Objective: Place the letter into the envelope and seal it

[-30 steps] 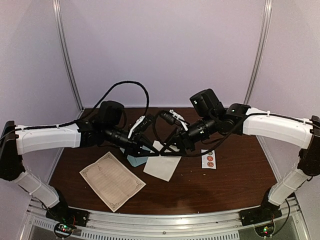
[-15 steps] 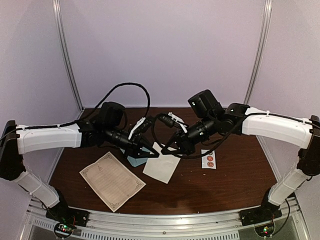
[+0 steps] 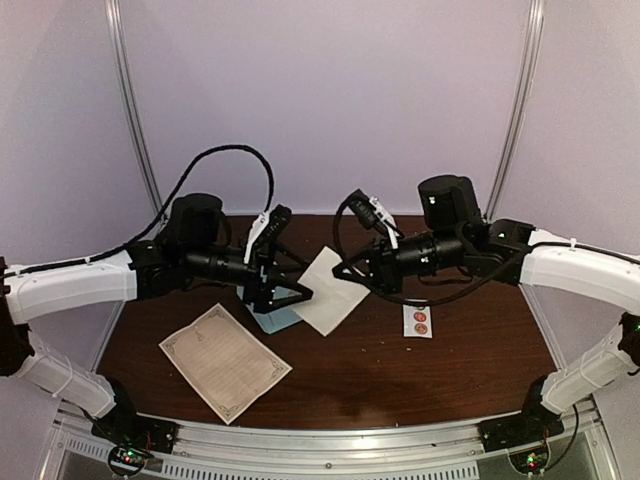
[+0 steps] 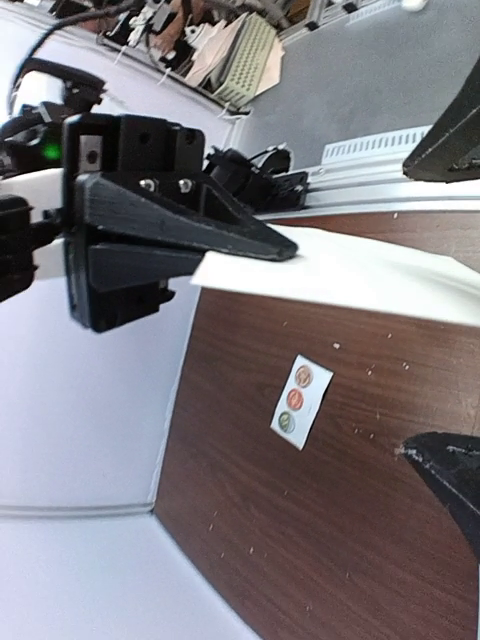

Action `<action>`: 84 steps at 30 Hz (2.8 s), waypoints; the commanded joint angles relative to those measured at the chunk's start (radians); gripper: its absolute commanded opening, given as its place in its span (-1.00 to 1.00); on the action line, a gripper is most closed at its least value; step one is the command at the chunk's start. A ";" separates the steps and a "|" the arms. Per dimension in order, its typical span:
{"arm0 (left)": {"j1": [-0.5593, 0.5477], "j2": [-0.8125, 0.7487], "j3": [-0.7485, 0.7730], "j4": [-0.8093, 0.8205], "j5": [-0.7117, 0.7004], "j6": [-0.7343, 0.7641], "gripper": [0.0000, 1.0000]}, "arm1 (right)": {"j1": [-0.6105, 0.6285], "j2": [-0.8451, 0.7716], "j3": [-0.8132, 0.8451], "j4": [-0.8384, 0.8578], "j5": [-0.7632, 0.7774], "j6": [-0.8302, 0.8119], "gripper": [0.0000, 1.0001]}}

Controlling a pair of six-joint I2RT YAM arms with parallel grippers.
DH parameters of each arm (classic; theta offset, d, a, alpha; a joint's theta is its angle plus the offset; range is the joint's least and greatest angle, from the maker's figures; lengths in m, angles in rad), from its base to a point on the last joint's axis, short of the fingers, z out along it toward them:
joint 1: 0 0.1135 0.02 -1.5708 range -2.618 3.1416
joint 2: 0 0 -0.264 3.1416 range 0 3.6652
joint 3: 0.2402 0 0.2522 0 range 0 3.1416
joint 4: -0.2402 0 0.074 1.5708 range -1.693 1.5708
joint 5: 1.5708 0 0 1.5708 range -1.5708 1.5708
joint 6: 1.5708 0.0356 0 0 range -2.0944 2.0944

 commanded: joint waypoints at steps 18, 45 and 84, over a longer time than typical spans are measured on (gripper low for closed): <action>-0.053 -0.049 -0.305 1.180 -0.156 -0.685 0.75 | 0.047 -0.110 -0.212 0.960 0.236 0.339 -1.00; -0.052 -0.114 -0.211 0.724 -0.301 -0.478 -1.00 | 0.072 -0.131 -0.305 0.943 0.294 0.351 -0.24; 0.038 0.011 0.065 -0.317 0.086 0.253 -1.00 | 0.022 0.154 0.187 -0.179 0.002 -0.056 -0.08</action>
